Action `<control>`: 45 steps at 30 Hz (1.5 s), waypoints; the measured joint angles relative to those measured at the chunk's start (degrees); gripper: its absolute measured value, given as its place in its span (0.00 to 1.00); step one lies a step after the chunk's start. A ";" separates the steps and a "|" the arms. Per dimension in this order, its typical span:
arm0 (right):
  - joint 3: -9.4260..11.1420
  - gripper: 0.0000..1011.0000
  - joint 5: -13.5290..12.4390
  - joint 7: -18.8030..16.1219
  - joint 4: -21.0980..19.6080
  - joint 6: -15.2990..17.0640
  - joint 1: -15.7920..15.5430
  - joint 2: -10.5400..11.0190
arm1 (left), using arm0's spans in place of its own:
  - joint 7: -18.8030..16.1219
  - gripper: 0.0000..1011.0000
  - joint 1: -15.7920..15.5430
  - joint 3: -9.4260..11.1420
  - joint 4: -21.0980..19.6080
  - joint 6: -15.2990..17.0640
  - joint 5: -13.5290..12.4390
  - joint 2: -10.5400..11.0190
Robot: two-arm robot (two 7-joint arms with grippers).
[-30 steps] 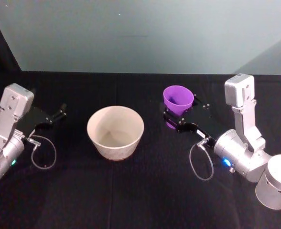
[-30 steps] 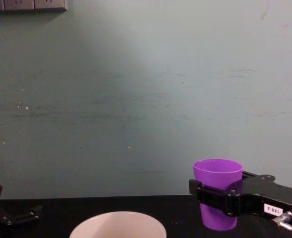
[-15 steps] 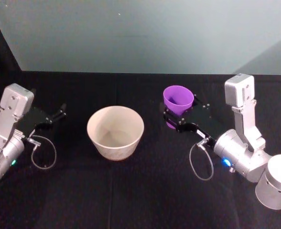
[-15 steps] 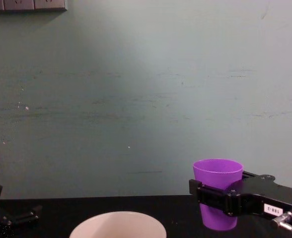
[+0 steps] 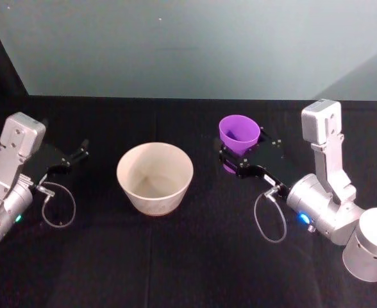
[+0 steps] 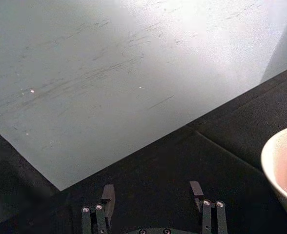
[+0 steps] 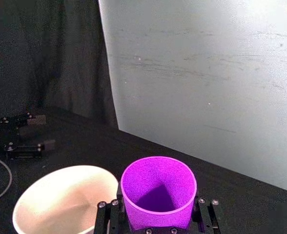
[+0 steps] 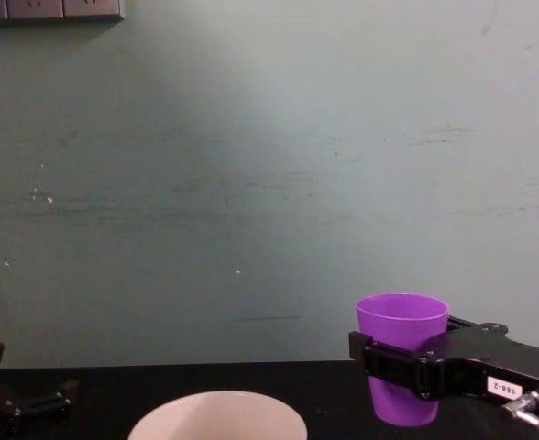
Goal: Pick up the cup and pour the mung beans from the cup into the bowl.
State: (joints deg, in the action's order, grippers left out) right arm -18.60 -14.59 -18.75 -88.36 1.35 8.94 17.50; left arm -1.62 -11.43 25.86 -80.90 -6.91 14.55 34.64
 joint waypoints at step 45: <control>-5.15 0.72 17.07 5.11 -4.53 3.28 1.90 1.72 | 0.00 0.99 0.00 0.00 0.00 0.00 0.00 0.00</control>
State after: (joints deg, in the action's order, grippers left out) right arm -23.75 2.48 -13.64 -92.90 4.64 10.84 19.22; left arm -1.62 -11.43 25.86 -80.90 -6.91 14.55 34.65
